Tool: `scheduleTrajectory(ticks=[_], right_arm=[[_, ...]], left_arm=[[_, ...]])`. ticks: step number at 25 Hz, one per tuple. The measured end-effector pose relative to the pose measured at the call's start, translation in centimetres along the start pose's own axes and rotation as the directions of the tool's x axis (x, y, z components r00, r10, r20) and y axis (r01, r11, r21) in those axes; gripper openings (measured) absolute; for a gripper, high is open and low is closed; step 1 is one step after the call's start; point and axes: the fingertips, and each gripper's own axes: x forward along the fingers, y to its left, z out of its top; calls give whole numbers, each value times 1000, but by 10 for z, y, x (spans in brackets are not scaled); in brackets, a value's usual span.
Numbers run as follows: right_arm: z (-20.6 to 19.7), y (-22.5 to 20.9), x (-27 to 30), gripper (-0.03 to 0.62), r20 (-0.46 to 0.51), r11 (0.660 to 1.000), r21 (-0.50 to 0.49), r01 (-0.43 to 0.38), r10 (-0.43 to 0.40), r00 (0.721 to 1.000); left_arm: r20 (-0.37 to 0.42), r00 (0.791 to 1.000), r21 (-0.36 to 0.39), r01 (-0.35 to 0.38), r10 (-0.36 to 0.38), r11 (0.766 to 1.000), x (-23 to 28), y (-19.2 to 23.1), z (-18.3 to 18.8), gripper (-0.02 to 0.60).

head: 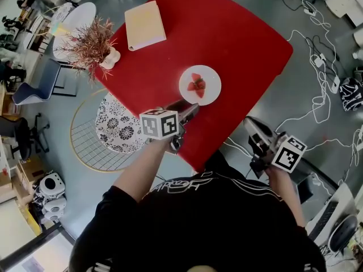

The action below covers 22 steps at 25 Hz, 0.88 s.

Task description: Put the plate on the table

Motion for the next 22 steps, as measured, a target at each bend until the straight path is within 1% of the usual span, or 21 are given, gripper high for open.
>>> scheduleTrajectory(ticks=[4, 7, 8, 9, 10, 11, 13, 15, 17, 19, 22], right_arm=[[-5, 6, 0, 8, -3, 1000, -3, -10, 10, 1000], [-10, 11, 0, 8, -12, 1000, -10, -14, 14, 1000], [-11, 13, 1, 8, -16, 1000, -19, -16, 16, 1000], [-12, 16, 2, 8, -21, 999, -35, -22, 21, 1000], [-13, 21, 3, 8, -28, 998, -59, -30, 29, 999], [-14, 27, 5, 8, -37, 995, -87, -40, 37, 999], [-15, 42, 8, 8, -58, 987, -148, -65, 57, 997], [-16, 58, 11, 8, -74, 975, -203, -93, 79, 994], [-16, 76, 13, 8, -80, 964, -236, -123, 107, 991], [-16, 96, 13, 8, -71, 957, -241, -159, 145, 987], [-20, 125, 9, 8, -57, 947, -253, -200, 192, 980]], left_arm=[[-12, 1000, 57, -26, 27, 998, -8, 0, -4, 253], [-4, 1000, 96, -13, 13, 995, -18, -8, -3, 226], [4, 1000, 110, -3, 3, 994, -22, -13, -2, 198], [16, 1000, 123, 6, -8, 992, -26, -17, 0, 151], [29, 999, 135, 16, -21, 991, -31, -23, 2, 90], [41, 998, 149, 32, -38, 988, -37, -29, 4, 35], [59, 994, 183, 80, -92, 980, -49, -46, 7, 19], [81, 984, 216, 136, -157, 967, -65, -66, 10, 10], [107, 969, 242, 193, -224, 951, -85, -87, 14, 8], [128, 949, 269, 245, -287, 931, -107, -109, 16, 8], [146, 921, 319, 303, -362, 898, -139, -140, 14, 6]])
